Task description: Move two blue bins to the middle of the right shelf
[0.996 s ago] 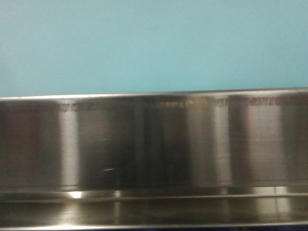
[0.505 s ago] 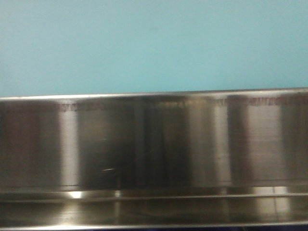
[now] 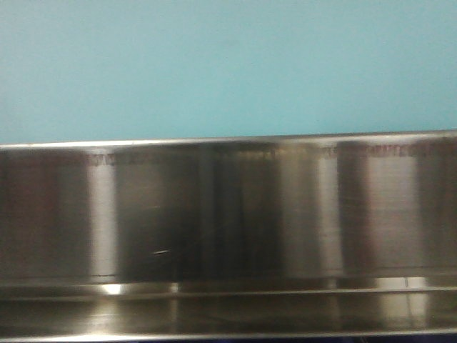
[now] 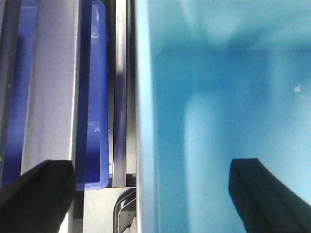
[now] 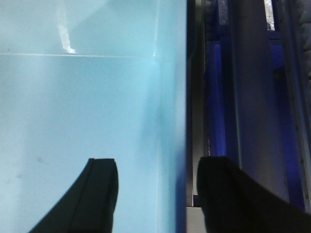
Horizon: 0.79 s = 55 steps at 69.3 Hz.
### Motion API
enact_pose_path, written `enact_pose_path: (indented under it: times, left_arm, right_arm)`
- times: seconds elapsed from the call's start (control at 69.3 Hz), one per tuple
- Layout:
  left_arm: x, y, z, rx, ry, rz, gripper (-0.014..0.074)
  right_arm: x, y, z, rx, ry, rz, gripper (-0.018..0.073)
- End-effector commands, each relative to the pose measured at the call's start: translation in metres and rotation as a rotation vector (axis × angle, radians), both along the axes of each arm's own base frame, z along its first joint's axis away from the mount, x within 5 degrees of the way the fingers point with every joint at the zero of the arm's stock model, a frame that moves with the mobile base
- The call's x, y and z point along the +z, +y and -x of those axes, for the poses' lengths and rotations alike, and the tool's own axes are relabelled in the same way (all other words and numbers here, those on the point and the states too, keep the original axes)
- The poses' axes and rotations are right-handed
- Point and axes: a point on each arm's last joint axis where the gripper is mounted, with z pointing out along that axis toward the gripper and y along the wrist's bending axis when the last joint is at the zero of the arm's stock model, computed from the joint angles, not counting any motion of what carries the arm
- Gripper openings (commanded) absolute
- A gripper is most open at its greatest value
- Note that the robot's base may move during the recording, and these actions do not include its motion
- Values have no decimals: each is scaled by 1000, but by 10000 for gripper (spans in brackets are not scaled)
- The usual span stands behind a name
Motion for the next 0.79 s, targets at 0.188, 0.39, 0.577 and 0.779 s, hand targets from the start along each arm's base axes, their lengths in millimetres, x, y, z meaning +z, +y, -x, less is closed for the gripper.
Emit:
enact_pose_path:
  times: [0.188, 0.39, 0.577, 0.779]
  left_arm:
    - [-6, 1, 2, 6, 41, -5, 536]
    - [-6, -1, 3, 4, 50, 12, 536]
    - [-6, -1, 3, 4, 50, 12, 536]
    - [-6, -1, 3, 4, 50, 12, 536]
  right_arm:
    - [-8, 1, -2, -1, 23, 16, 267]
    - [-11, 2, -1, 1, 41, 10, 267]
    - [-21, 2, 0, 1, 72, 25, 267]
    - [-20, 2, 0, 1, 72, 22, 267]
